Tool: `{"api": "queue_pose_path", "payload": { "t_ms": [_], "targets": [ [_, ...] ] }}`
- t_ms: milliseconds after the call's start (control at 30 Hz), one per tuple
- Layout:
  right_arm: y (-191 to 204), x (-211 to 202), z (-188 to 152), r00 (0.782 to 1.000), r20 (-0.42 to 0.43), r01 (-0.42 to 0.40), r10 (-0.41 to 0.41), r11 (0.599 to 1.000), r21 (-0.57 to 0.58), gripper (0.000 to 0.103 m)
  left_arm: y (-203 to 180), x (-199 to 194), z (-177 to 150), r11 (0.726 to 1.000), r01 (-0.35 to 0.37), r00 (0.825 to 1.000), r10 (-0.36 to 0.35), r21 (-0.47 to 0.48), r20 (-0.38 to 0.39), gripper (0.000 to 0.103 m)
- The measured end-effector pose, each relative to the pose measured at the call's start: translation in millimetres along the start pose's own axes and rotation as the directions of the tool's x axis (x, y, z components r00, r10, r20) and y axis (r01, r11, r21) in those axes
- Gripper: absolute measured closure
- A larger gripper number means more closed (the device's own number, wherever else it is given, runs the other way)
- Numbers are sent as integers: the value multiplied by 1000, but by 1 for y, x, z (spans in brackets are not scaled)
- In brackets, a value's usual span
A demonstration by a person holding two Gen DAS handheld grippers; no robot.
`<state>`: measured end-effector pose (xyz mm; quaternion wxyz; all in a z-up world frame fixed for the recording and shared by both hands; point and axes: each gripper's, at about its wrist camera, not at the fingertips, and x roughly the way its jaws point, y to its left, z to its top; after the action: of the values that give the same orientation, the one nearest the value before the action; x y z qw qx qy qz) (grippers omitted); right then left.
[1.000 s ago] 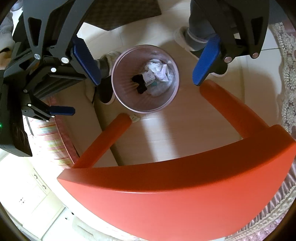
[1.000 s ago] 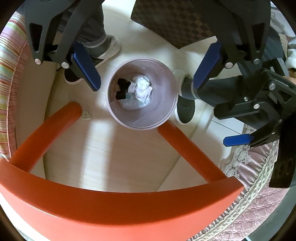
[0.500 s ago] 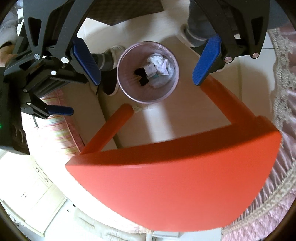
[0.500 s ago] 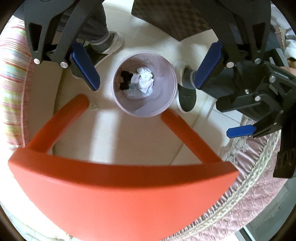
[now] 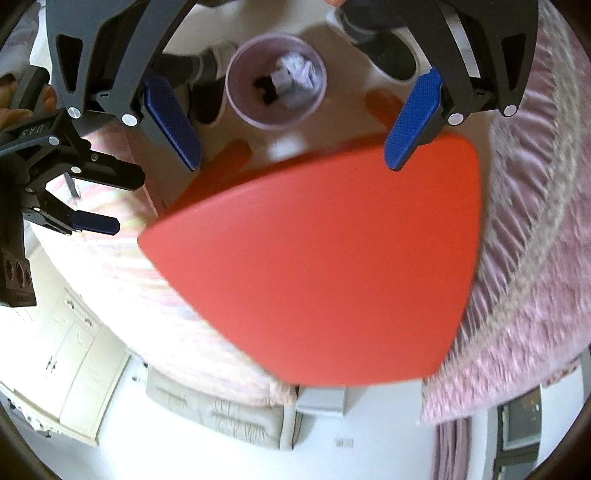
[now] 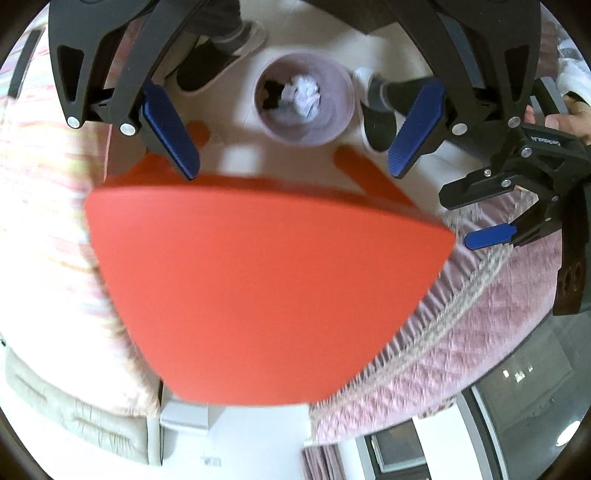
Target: Collect trash
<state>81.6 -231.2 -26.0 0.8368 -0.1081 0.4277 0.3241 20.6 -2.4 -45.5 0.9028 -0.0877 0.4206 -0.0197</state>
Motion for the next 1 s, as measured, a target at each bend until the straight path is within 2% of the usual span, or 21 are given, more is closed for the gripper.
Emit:
{"api": "queue_pose_path", "payload": {
  "t_ms": [200,433,500,633,800,1000],
  "targets": [
    [3,-20,37,998,68,16,-14,1000,-27,3,1,-18,35,1000,-19,998,18,18,67,7],
    [7,-31,60,994,110,14,-9,999,-48,3,7,-25,59,1000,-4,997,5,-21,82,6],
    [8,-32,64,993,114,13,-7,999,-51,3,8,-26,61,1000,-11,997,13,-26,79,6],
    [6,-32,67,993,117,5,1,999,-49,3,10,-23,61,999,16,998,-14,-39,65,6],
    [4,-31,68,993,114,-3,8,999,-46,3,4,-23,60,998,-64,996,64,-3,64,6],
    [1,-28,67,994,107,-5,9,999,-38,3,-4,-25,62,998,-39,997,36,44,63,6]
  ]
}}
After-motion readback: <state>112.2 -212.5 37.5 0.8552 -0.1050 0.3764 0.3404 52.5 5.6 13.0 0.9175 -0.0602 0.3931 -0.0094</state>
